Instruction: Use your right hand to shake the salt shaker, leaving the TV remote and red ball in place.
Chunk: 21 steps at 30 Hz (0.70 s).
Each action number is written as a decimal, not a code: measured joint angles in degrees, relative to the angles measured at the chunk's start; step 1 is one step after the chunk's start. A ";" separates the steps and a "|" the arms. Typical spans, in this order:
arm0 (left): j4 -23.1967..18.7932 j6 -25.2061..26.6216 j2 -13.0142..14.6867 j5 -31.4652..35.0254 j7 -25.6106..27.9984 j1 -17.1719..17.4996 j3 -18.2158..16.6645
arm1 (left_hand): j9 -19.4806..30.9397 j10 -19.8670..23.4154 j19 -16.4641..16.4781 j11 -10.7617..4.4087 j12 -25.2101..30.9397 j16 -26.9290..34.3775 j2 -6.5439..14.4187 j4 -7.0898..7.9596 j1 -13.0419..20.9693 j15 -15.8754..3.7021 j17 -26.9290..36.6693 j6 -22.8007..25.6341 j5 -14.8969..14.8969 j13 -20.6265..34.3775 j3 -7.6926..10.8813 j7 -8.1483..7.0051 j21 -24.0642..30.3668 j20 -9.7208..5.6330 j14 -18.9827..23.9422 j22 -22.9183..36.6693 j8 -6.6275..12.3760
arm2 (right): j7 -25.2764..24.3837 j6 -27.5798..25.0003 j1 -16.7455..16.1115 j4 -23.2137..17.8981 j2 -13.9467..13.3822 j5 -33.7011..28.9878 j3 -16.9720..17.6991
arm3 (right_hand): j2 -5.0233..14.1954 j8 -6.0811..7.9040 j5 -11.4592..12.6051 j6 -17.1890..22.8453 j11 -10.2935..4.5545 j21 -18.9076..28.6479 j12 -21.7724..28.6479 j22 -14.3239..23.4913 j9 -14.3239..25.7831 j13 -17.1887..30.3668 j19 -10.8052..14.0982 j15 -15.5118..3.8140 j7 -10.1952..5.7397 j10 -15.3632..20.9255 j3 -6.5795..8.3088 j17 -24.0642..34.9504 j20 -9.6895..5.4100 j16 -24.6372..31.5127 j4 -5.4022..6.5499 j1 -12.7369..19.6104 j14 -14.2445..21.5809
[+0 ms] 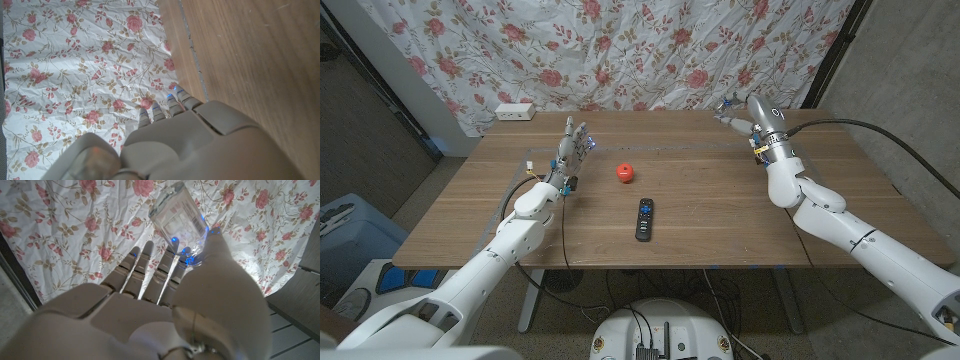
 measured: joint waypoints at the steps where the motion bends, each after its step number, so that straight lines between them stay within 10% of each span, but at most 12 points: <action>1: 0.00 0.00 0.00 0.00 0.00 0.00 0.00 | 0.00 0.00 0.00 0.00 0.00 0.00 0.00 0.00 0.00 0.00 0.00 0.00 0.00 0.00 0.00 0.00 0.00 0.00 0.00 0.00 0.00 | 0.44 -0.14 0.00 0.00 0.00 0.43 0.00 | 0.00 0.00 0.00 0.00 0.00 0.00 0.00 0.00 -0.01 0.00 0.00 0.00 0.00 0.00 -0.06 0.00 0.00 0.00 0.06 0.00 0.00; 21: 0.00 0.00 0.01 -0.01 0.00 0.00 0.01 | 0.00 0.00 0.00 0.00 0.00 0.00 0.00 0.00 0.00 0.00 0.00 0.00 0.00 0.00 0.00 0.00 0.00 0.00 0.00 0.00 0.00 | 5.11 -1.63 -1.39 -0.63 2.55 6.96 0.42 | 0.05 -0.26 -0.03 -0.41 -0.14 0.00 -0.04 0.00 -0.42 -0.17 -0.22 0.10 -0.19 -0.75 -0.30 -0.12 -0.22 -0.32 0.30 -0.05 -0.75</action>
